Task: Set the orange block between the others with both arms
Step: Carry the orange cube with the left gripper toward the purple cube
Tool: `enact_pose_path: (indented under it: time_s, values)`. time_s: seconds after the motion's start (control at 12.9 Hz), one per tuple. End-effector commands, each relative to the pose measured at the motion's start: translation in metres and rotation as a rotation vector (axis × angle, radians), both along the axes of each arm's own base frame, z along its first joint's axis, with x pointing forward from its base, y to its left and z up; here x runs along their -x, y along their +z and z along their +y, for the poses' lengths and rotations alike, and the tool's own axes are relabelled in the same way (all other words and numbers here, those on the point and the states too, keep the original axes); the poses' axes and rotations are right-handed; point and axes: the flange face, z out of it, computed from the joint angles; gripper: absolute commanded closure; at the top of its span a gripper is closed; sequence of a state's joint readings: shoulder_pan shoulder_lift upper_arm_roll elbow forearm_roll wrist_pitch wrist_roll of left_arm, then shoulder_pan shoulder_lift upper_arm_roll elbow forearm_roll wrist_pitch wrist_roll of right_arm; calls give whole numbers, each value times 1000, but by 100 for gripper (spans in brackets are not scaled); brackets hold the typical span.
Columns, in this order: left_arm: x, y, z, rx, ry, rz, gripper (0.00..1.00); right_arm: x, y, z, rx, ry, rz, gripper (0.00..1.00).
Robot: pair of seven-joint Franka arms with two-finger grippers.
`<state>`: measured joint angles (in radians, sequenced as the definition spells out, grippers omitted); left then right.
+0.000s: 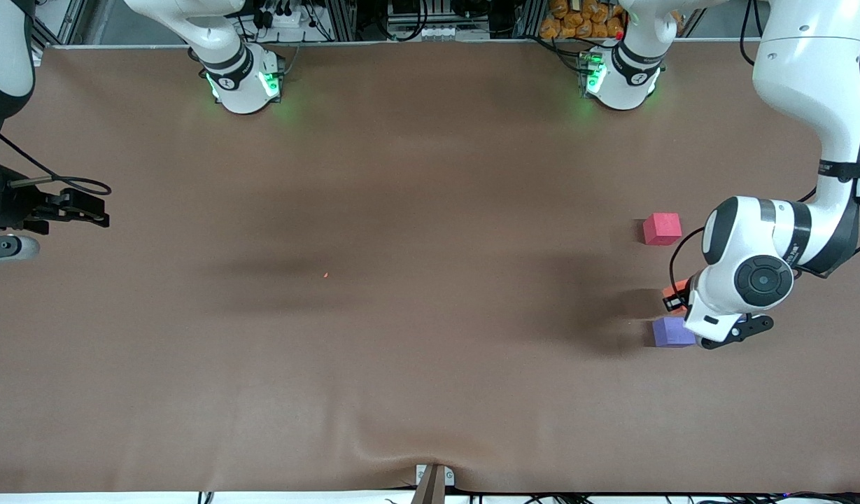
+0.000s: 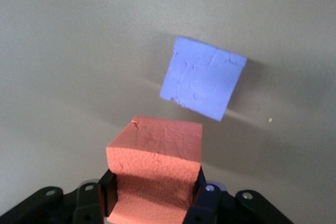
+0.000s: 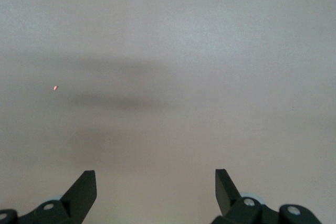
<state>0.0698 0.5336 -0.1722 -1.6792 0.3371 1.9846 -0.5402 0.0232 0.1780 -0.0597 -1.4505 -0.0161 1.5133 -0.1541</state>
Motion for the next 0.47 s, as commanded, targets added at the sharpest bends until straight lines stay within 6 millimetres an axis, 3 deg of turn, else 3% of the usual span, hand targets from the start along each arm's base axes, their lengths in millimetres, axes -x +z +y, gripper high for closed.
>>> enact_pose_path:
  time_s: [0.0, 0.16, 0.39]
  values:
    - [20, 31, -1, -19, -87, 11, 100, 7, 7, 1, 13, -40, -6, 0]
    - [28, 26, 5, -4, -118, 40, 100, 8, 7, 2, 13, -42, -1, 0]
    - [34, 3, 10, 15, -160, 64, 100, 10, 7, 4, 11, -43, 19, 0]
